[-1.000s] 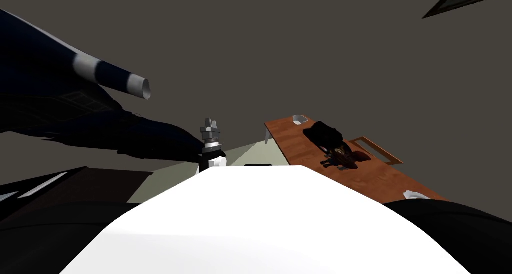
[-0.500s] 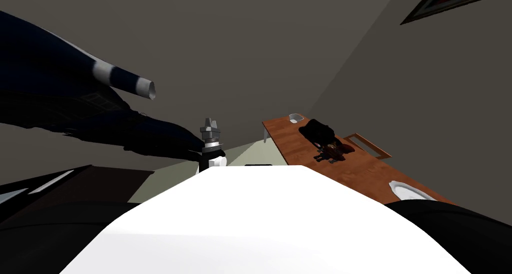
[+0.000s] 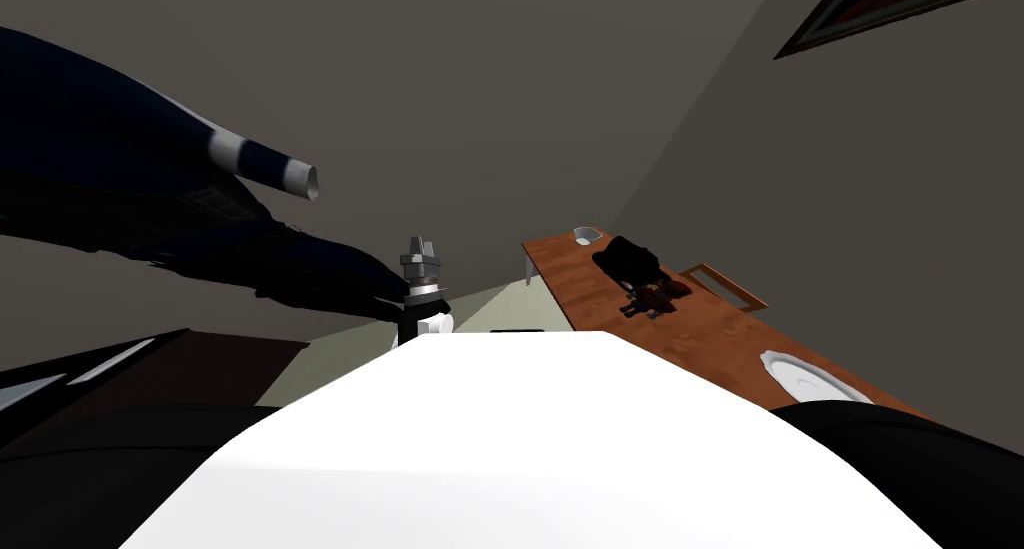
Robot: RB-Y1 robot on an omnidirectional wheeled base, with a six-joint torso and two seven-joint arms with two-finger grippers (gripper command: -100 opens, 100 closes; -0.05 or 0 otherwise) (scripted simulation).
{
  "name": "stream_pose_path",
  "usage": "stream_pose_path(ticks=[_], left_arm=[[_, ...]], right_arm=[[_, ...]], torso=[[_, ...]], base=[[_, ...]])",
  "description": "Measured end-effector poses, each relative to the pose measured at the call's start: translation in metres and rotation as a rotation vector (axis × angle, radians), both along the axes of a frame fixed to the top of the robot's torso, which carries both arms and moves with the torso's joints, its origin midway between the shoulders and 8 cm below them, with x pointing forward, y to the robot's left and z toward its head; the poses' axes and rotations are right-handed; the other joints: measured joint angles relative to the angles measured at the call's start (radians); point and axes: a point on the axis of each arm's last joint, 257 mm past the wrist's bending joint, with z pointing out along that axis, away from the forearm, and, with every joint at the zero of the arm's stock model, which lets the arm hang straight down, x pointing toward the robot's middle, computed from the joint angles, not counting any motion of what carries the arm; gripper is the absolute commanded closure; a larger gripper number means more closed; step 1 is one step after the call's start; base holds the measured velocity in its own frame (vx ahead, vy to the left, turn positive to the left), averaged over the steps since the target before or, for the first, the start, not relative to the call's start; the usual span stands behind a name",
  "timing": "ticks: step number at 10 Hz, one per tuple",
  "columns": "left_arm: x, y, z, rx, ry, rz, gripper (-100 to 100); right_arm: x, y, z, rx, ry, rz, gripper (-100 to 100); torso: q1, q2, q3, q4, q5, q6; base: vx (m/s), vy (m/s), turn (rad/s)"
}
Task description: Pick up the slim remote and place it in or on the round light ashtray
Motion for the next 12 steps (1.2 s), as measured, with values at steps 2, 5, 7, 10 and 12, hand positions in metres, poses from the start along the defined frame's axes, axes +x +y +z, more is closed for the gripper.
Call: stream_pose_path(ticks=[2, 5, 7, 10, 12], left_arm=[[0.0, 0.0, 0.0, 0.0, 0.0, 0.0, 0], [0.0, 0.0, 0.0, 0.0, 0.0, 0.0, 0], [0.0, 0.0, 0.0, 0.0, 0.0, 0.0, 0], [0.0, 0.0, 0.0, 0.0, 0.0, 0.0, 0], [0.0, 0.0, 0.0, 0.0, 0.0, 0.0, 0]], right_arm=[[0.0, 0.0, 0.0, 0.0, 0.0, 0.0, -100], [0.0, -0.003, 0.009, -0.002, -0.003, 0.003, -100], [0.004, -0.007, 0.024, 0.002, -0.003, 0.011, -100], [0.006, -0.013, 0.046, 0.007, -0.003, 0.025, -100], [0.006, -0.013, 0.046, 0.008, -0.002, 0.026, 0]], torso=[[0.0, -0.001, -0.001, 0.0, 0.0, 0.0], [0.001, -0.001, -0.001, 0.0, 0.0, 0.0], [0.002, -0.002, -0.001, -0.001, 0.001, 0.0], [0.001, -0.002, -0.001, 0.0, 0.0, 0.0], [0.001, -0.001, -0.001, 0.0, 0.0, 0.0]], base=[[0.0, 0.0, 0.0], [0.009, 0.007, -0.037], [0.014, 0.015, -0.034], [0.009, 0.006, -0.024], [0.0, 0.0, 0.0]])
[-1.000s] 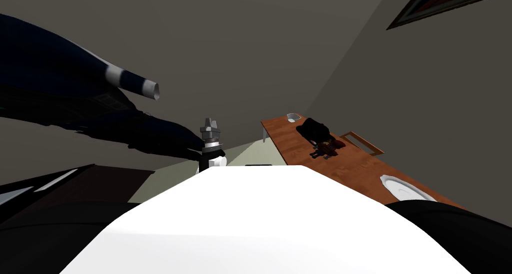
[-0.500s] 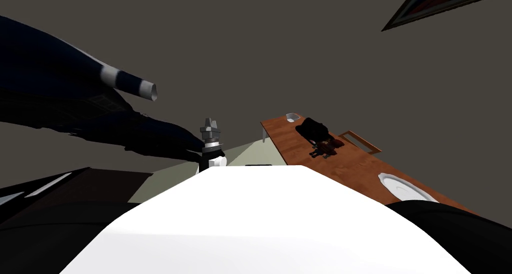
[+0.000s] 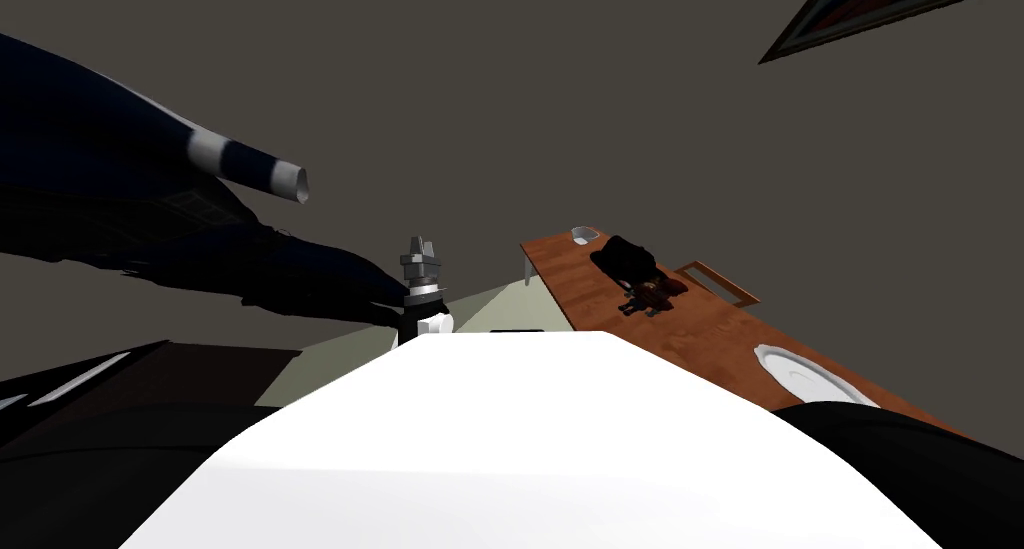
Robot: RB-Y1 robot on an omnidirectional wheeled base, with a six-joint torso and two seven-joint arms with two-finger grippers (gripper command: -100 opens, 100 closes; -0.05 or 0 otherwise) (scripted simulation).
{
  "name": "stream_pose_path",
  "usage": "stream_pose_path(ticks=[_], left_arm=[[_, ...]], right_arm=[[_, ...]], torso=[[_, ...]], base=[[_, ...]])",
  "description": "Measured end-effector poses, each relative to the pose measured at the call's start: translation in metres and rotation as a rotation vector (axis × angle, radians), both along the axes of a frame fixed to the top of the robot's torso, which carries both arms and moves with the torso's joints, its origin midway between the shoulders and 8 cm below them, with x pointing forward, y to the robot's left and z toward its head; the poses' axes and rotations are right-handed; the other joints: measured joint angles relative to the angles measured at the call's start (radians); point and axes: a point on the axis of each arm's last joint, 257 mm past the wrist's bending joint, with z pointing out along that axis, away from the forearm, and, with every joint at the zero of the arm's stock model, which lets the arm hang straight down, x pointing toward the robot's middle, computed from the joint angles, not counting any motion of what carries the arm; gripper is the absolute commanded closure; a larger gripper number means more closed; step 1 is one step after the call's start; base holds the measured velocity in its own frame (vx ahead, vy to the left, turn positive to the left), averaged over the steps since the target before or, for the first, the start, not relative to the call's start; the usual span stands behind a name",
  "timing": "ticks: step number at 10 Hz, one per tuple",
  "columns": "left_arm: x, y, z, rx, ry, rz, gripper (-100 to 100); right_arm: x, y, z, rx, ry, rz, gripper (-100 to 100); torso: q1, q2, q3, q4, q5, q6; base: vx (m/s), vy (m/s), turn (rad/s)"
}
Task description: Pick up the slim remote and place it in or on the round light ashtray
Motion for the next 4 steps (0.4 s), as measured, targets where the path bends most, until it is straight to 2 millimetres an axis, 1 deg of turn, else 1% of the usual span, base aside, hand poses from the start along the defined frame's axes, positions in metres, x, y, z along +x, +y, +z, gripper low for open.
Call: stream_pose_path(ticks=[4], left_arm=[[0.0, 0.0, 0.0, 0.0, 0.0, 0.0, 0]], right_arm=[[0.0, 0.0, 0.0, 0.0, 0.0, 0.0, 0]], torso=[[0.0, 0.0, 0.0, 0.0, 0.0, 0.0]], base=[[0.0, 0.0, 0.0]])
